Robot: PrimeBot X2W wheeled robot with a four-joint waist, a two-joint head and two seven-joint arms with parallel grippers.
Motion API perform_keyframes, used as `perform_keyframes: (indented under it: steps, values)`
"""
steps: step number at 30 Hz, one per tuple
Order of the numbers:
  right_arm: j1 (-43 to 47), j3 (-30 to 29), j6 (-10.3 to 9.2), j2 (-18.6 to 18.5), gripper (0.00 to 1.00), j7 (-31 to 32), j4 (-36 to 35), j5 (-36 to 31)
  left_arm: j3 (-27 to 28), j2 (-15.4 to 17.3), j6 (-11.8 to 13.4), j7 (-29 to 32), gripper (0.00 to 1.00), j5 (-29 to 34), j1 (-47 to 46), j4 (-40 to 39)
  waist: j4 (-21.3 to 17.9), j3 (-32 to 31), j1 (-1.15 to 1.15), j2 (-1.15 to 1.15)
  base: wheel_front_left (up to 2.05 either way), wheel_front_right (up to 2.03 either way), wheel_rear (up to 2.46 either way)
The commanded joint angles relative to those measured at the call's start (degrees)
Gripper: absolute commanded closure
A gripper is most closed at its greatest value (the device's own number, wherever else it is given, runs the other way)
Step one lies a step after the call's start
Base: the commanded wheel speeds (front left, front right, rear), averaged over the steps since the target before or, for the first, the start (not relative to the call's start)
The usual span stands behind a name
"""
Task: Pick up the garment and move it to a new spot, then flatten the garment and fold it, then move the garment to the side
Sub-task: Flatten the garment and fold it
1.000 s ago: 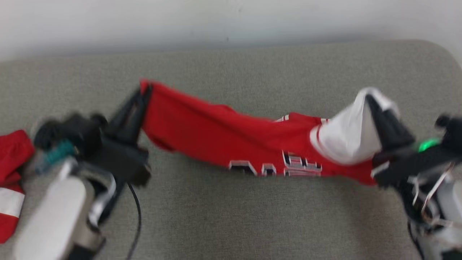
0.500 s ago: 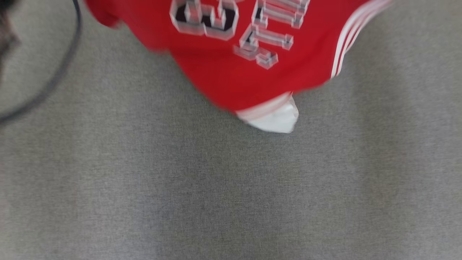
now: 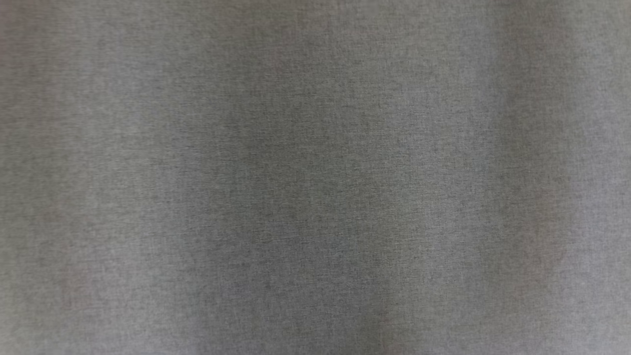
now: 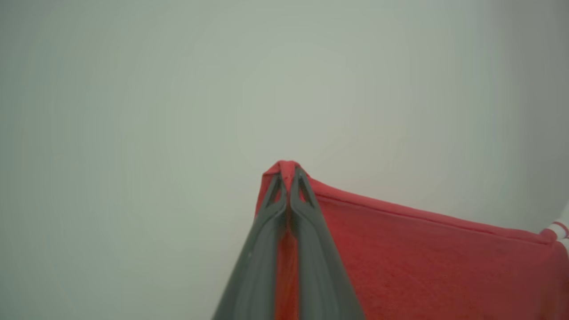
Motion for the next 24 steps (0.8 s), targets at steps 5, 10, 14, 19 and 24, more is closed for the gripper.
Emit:
perform_keyframes:
  steps: [5, 10, 14, 19, 24]
  values:
    - [-6.04, 4.02, 0.09, -0.32, 1.00, -2.95, 5.12, -0.55, -3.55, -1.35, 0.05, -2.02, 1.00, -2.17, -4.15, 4.31, -0.60, 0.31, -0.01, -0.02, 0.00, 0.00, 0.00]
    - [-9.26, 7.57, 0.09, -0.46, 1.00, -4.28, 7.94, 1.16, -7.25, -0.53, 0.05, -2.30, 1.00, -5.38, -4.03, 5.96, -1.19, 1.24, -0.01, -0.02, 0.00, 0.00, 0.00]
    - [-8.79, 10.45, 0.09, -0.98, 1.00, -5.74, 8.35, 3.55, -9.77, 0.23, 0.05, -2.74, 1.00, -8.79, -1.26, 6.02, -1.48, 1.71, -0.01, -0.02, 0.00, 0.00, 0.00]
    - [-2.40, 14.78, 0.09, -2.94, 1.00, -7.66, 4.97, 8.27, -13.06, 1.99, 0.05, -5.51, 1.00, -13.90, 5.87, 2.53, -1.65, -0.46, -0.01, -0.02, 0.00, 0.00, 0.00]
    - [8.89, 18.99, 0.09, -6.60, 1.00, -8.05, -2.42, 14.81, -16.31, 3.98, 0.05, -8.61, 1.00, -19.25, 17.05, -2.44, -1.92, -4.63, -0.01, -0.02, 0.00, 0.00, 0.00]
